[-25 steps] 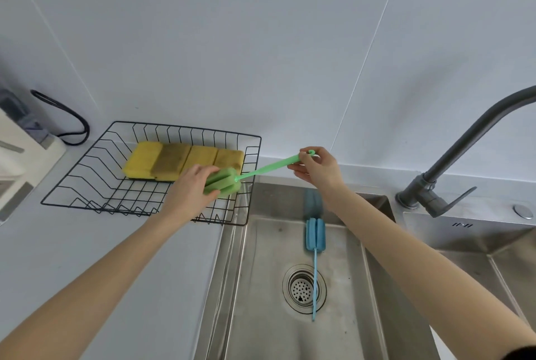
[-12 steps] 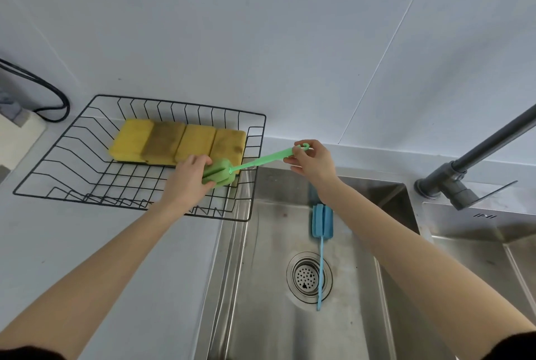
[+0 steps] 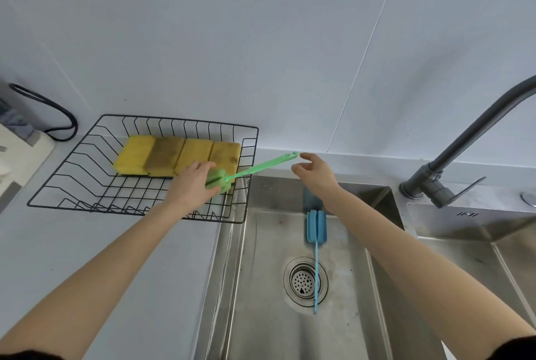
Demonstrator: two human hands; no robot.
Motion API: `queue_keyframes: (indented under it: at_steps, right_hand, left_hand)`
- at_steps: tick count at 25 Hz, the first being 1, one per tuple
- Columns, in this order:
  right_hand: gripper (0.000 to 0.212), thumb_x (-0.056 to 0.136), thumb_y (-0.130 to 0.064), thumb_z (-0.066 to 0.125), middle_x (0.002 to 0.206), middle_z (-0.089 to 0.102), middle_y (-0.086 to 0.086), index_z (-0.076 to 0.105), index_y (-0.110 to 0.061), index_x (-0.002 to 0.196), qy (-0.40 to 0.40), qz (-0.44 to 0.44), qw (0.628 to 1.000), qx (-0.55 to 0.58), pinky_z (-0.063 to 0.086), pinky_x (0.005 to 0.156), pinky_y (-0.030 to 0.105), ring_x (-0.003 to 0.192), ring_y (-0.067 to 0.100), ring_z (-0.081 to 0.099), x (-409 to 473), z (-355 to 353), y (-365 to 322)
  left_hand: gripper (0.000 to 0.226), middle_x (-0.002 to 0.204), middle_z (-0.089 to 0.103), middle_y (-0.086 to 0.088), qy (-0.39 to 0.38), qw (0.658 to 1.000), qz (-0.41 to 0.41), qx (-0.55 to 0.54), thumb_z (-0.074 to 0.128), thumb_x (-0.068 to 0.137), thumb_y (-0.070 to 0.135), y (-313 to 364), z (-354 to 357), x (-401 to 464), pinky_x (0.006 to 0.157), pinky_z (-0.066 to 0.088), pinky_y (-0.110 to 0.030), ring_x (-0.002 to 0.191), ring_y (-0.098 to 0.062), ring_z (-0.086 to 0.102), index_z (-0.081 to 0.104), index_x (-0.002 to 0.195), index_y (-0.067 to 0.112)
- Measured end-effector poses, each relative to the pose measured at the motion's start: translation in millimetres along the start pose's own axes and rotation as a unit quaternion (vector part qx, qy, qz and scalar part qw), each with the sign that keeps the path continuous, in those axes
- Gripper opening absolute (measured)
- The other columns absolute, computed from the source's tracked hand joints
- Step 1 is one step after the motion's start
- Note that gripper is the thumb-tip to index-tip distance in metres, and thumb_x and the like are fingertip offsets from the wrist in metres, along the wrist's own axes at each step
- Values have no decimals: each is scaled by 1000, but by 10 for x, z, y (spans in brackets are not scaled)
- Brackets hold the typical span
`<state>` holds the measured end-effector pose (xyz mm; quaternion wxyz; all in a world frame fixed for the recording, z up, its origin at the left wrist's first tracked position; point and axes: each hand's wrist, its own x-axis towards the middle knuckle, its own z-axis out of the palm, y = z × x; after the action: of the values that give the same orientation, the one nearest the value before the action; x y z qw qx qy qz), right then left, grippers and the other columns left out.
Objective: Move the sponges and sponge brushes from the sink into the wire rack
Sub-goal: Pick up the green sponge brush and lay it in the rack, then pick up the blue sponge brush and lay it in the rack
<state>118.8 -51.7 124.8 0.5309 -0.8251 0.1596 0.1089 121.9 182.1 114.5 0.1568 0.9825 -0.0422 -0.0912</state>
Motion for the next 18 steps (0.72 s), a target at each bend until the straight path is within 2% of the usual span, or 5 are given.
queue_keyframes:
  at_steps: [2,5,9,14,18]
  right_hand:
    - [48,93,-22,49,133,56,8,36,-14,139,5,-6,1000,-22,38,92,29,120,26,52,-98,-100,21]
    - [48,94,-20,49,136,53,11,36,-13,139,17,-8,999,-42,41,97,31,122,27,51,-226,-248,97]
    - [46,95,-20,47,135,53,11,36,-13,139,20,10,998,-61,41,88,27,119,27,53,-381,-423,298]
    - [45,94,-18,48,134,53,14,38,-10,138,15,47,996,-70,41,90,28,121,27,51,-484,-510,692]
    - [44,94,-18,48,133,54,13,39,-10,137,4,92,993,-70,40,87,25,120,26,52,-481,-476,1026]
  left_hand:
    - [53,136,46,-10,13,999,29,-11,58,86,25,146,-60,-45,95,46,-41,120,-27,48,39,133,12]
    - [47,136,46,-8,29,996,85,-20,56,87,22,404,-111,-109,91,48,-41,115,-26,51,42,131,13]
    - [42,134,48,-4,25,986,165,-30,52,90,20,756,-38,-204,81,40,-29,109,-24,53,44,130,14]
    - [44,139,46,-1,-26,977,213,3,50,90,23,1046,299,-229,100,42,-36,123,-21,47,42,132,18]
    - [46,140,44,-5,-81,973,214,9,50,90,23,1170,661,-185,106,39,-40,128,-22,43,39,134,15]
